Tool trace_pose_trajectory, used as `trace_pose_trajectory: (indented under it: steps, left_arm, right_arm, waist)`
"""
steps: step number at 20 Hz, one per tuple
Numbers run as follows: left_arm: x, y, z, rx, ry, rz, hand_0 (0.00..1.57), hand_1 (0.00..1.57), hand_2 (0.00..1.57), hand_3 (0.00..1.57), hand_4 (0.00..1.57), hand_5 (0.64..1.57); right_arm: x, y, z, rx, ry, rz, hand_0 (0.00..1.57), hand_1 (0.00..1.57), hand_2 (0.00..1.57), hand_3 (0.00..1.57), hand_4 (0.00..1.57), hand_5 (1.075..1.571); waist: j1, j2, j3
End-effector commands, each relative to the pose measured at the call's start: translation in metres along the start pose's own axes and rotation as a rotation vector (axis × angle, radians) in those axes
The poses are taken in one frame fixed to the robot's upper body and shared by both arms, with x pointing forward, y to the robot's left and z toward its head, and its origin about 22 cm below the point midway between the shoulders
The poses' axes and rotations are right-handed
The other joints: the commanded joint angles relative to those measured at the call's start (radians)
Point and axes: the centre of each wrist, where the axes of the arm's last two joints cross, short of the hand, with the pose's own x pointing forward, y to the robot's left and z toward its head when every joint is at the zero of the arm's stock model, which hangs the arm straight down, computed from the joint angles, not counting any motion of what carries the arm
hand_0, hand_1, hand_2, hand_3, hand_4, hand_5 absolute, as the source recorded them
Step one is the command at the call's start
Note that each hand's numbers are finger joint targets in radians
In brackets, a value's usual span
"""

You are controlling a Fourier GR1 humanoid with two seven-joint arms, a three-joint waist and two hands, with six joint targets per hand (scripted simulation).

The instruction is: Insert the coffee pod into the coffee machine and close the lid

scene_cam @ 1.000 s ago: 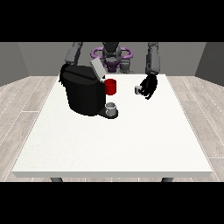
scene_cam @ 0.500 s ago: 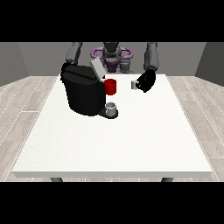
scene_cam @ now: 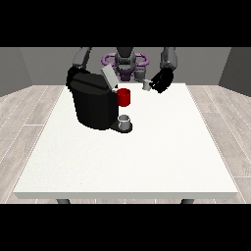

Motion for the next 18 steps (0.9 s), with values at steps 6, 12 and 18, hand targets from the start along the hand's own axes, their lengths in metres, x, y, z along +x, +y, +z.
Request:
trace_pose_trajectory:
  steps: [6,12,18]
  left_arm:
    - [0.043,0.027,-0.014,-0.004,-0.024,-0.015,1.45,1.45,1.45,1.39,0.60,1.571]
    - [0.093,0.037,-0.029,0.054,-0.091,0.040,1.36,1.36,1.41,1.36,0.66,1.571]
    - [0.122,0.082,-0.034,0.112,-0.104,0.058,1.50,1.50,1.47,1.25,0.62,1.571]
  right_arm:
    - [-0.013,-0.001,0.011,-0.019,0.010,0.016,0.00,0.00,0.00,0.00,0.17,1.571]
    - [-0.013,-0.053,0.006,-0.042,-0.004,-0.011,0.00,0.00,0.00,0.00,0.21,1.571]
    - [0.007,-0.028,-0.017,0.006,-0.058,-0.040,0.00,0.00,0.00,0.00,0.02,1.571]
  waist:
    - [-0.005,-0.020,-0.0001]
    - [0.001,0.015,0.0003]
    - [-0.036,0.071,0.0001]
